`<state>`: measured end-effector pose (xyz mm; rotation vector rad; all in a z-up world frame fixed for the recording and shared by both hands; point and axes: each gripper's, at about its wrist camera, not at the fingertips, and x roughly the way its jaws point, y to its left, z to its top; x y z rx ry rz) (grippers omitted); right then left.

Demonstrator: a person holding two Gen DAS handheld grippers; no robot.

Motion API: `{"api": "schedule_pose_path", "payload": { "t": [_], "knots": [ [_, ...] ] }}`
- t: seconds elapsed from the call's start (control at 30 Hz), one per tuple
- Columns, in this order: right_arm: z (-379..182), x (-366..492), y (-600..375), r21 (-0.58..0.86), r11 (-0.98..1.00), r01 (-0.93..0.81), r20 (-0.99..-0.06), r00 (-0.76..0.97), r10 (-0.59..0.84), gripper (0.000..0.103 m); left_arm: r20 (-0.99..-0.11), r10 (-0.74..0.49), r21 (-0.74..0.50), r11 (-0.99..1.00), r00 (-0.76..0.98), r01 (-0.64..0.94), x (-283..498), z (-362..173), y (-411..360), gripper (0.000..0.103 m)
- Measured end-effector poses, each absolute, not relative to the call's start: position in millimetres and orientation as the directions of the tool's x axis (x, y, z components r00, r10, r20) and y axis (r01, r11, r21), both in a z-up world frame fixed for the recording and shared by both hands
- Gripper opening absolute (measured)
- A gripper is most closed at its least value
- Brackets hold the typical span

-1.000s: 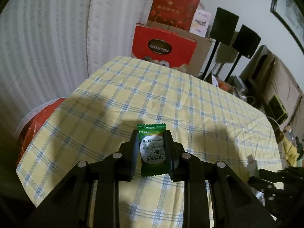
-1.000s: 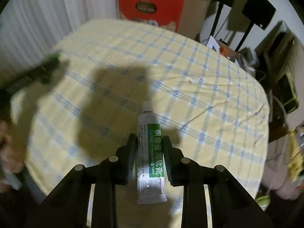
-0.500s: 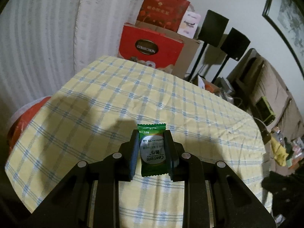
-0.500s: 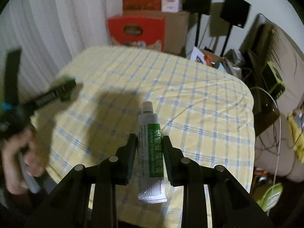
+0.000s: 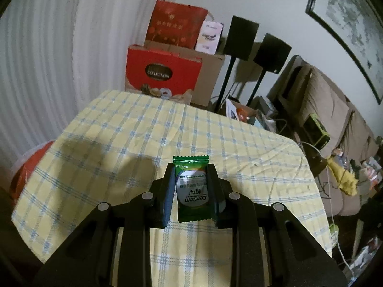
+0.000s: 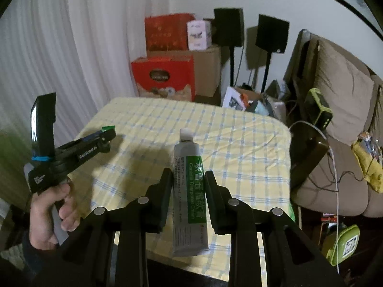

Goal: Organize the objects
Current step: 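Lift the snack packet with the left gripper while the right gripper lifts the tube toward the sofa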

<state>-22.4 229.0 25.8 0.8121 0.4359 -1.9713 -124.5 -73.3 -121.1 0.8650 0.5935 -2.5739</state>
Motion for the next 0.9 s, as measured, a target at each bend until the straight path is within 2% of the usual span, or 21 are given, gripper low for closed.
{"api": "schedule_pose_path", "payload": {
  "t": [0.27,0.4,0.7,0.83,0.9],
  "knots": [
    [50,-21,269,0.063,-0.53,0.846,-0.651,-0.368,-0.664,0.027,-0.599,-0.229,-0.222,-0.873,-0.767,0.434,-116,-90,-49,0.023],
    [61,-19,293,0.015,-0.567,0.824,-0.608,-0.442,-0.659,0.027,-0.571,-0.159,-0.278,-0.886,-0.805,0.372,-109,-72,-40,0.023],
    [87,-24,343,0.039,-0.604,0.796,-0.552,-0.487,-0.677,0.027,-0.497,-0.193,-0.229,-0.911,-0.846,0.342,-87,-19,-7,0.023],
    [101,-21,366,0.049,-0.615,0.787,-0.51,-0.51,-0.693,0.027,-0.482,-0.129,-0.264,-0.921,-0.867,0.285,-82,-7,-2,0.023],
    [110,-23,381,0.054,-0.632,0.773,-0.481,-0.535,-0.695,0.027,-0.47,-0.142,-0.26,-0.921,-0.871,0.291,-77,1,-2,0.023]
  ]
}}
